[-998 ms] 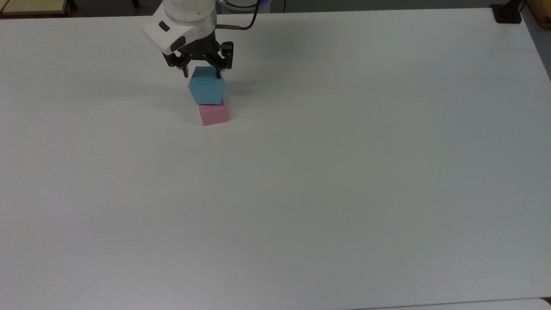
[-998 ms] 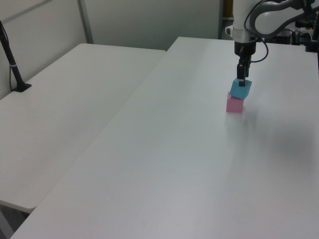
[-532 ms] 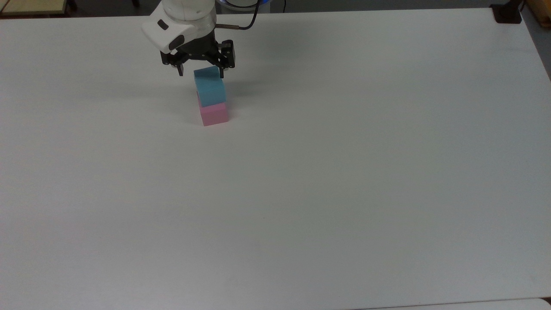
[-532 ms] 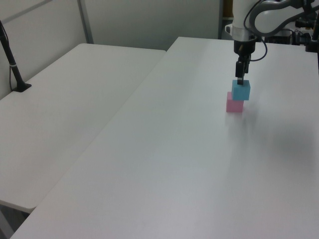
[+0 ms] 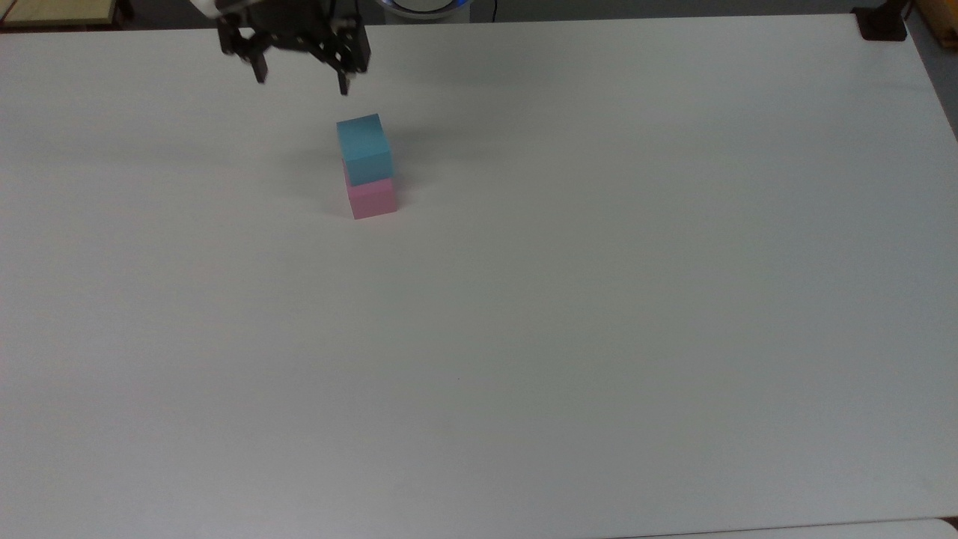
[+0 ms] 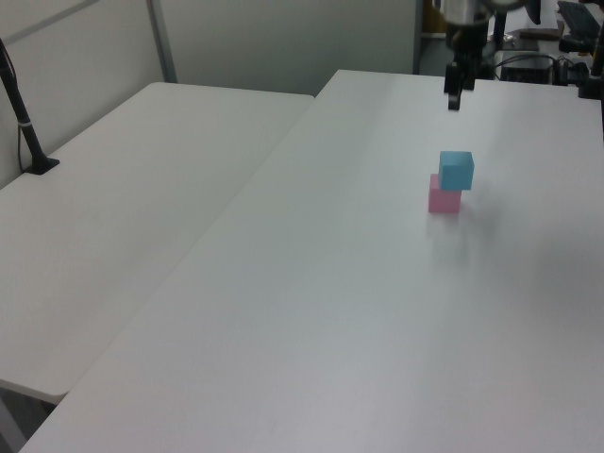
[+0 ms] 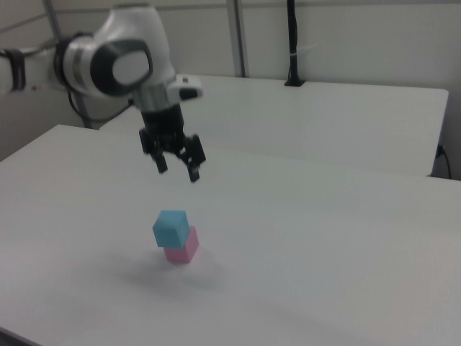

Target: Put blue cube on pink cube

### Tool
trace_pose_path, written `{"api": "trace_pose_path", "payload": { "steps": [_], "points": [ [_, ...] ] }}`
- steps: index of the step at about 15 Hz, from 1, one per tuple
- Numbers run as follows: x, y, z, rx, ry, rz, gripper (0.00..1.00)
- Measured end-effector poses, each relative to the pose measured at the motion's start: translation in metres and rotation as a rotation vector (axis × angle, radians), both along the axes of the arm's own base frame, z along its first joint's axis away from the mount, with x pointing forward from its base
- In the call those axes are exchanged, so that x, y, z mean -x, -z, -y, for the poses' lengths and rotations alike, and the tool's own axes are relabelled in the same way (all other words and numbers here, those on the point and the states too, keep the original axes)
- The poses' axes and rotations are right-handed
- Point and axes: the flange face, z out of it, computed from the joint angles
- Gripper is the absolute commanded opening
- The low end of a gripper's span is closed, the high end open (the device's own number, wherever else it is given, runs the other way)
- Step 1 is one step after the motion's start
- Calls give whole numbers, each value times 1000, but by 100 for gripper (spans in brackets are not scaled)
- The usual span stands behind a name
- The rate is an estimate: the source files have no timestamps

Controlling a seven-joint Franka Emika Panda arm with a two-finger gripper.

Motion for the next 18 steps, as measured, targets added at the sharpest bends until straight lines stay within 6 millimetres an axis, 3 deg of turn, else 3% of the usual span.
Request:
{"api": "trace_pose_path", "payload": {
  "steps": [1,3,6,9,14,18],
  "points": [
    [3,-23,7,-16,23,11,100],
    [15,-90,27,-76,80,59,100],
    [26,-133,31,-79,91,72,100],
    [28,-144,28,-77,83,81,100],
    [24,-136,26,-57,-18,59,100],
    [23,-136,24,-58,-4,58,100]
  ]
}}
